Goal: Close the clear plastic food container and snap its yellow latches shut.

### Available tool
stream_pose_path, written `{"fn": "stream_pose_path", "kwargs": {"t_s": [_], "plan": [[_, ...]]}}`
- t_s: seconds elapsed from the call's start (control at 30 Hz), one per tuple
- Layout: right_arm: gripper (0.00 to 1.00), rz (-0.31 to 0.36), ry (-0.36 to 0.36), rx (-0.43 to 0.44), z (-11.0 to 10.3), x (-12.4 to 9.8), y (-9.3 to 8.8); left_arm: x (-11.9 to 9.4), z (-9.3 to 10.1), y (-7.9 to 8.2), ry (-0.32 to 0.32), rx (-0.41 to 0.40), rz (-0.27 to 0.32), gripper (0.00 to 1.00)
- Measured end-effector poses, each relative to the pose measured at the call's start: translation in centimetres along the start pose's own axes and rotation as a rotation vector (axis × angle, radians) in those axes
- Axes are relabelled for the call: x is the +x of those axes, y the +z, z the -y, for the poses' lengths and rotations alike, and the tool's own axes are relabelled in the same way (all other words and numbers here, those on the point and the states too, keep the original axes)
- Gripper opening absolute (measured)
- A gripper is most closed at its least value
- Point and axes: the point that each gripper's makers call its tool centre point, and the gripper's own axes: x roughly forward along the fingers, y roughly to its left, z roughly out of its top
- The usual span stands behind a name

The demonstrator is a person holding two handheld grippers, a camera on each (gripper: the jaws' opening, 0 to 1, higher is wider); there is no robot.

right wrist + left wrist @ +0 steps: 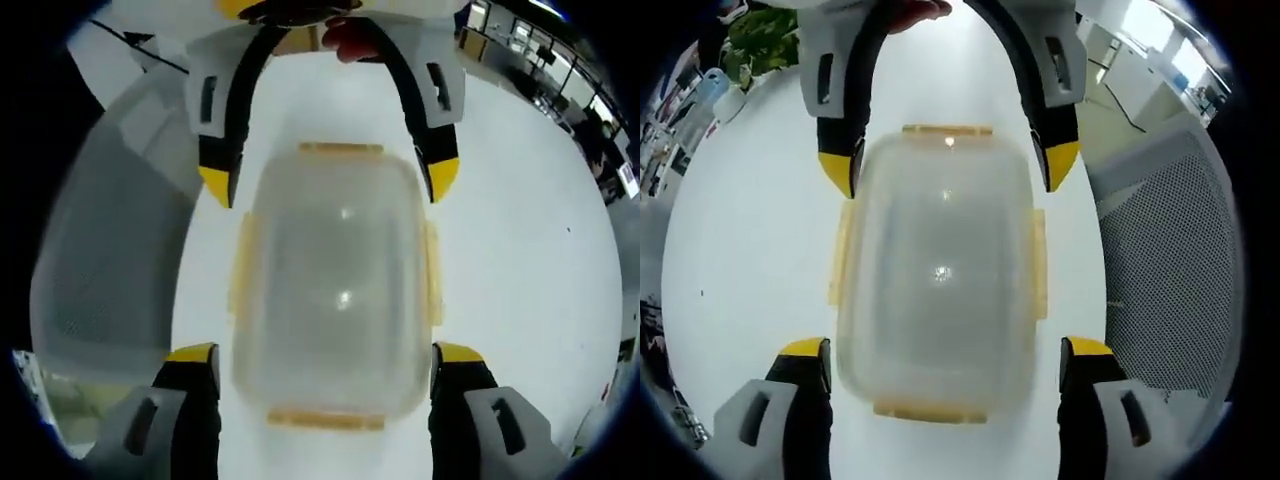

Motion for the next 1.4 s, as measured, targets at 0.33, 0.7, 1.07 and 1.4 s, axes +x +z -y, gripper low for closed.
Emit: {"fn": "stream_pose_path", "kwargs": {"t_s": [0.33,0.7,1.07,1.4], "plan": [[0.84,-0.01,-0.015,-0.006,0.28,0.11,-0.07,0.78,-0.14,-0.19,0.013,0.01,-0.019,0.93],[0.82,0.022,-0.01,0.0,0.45,0.23,-0.09,0.84,-0.68,-0.16,0.024,-0.008,0.009,0.85],[0.82,0.017,-0.024,0.001,0.41,0.28,0.01,1.0,-0.7,-0.28,0.024,-0.013,-0.009,0.85],[0.83,0.03,-0.022,0.002,0.41,0.32,0.04,1.01,-0.65,-0.32,0.029,-0.012,-0.022,0.86]]}}
